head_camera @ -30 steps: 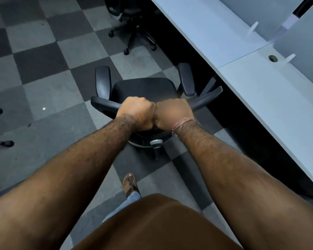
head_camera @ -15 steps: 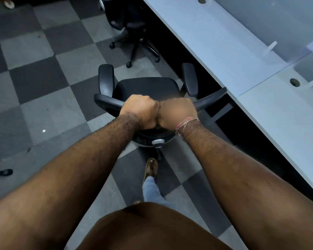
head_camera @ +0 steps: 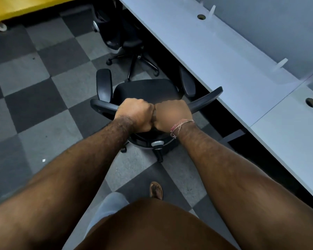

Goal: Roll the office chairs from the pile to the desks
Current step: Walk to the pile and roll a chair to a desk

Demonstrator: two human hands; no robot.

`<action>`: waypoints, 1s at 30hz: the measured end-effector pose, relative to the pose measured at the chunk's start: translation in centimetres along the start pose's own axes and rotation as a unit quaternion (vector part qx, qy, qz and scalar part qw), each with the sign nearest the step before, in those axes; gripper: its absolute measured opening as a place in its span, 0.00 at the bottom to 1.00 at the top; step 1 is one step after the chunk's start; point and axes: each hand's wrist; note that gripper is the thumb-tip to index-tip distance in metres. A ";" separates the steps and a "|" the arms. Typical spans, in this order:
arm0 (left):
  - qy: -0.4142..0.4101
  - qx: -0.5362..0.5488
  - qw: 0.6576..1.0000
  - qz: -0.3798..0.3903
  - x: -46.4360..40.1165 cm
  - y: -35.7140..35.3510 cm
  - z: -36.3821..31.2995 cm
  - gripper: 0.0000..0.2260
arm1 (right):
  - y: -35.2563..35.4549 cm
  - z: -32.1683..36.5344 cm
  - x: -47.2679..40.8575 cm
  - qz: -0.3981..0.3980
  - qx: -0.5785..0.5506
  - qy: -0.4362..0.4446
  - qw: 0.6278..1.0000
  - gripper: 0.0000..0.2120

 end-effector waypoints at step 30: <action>-0.282 -0.016 0.959 0.000 4.5 -2.4 19.8 0.08 | 3.2 21.9 -6.6 0.051 -0.022 -0.290 0.955 0.09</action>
Point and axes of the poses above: each hand's wrist, its own x-axis away from the middle knuckle, its own y-axis out of the back of the hand, z = x × y, and after that the axes turned 2 degrees about -z, right-handed
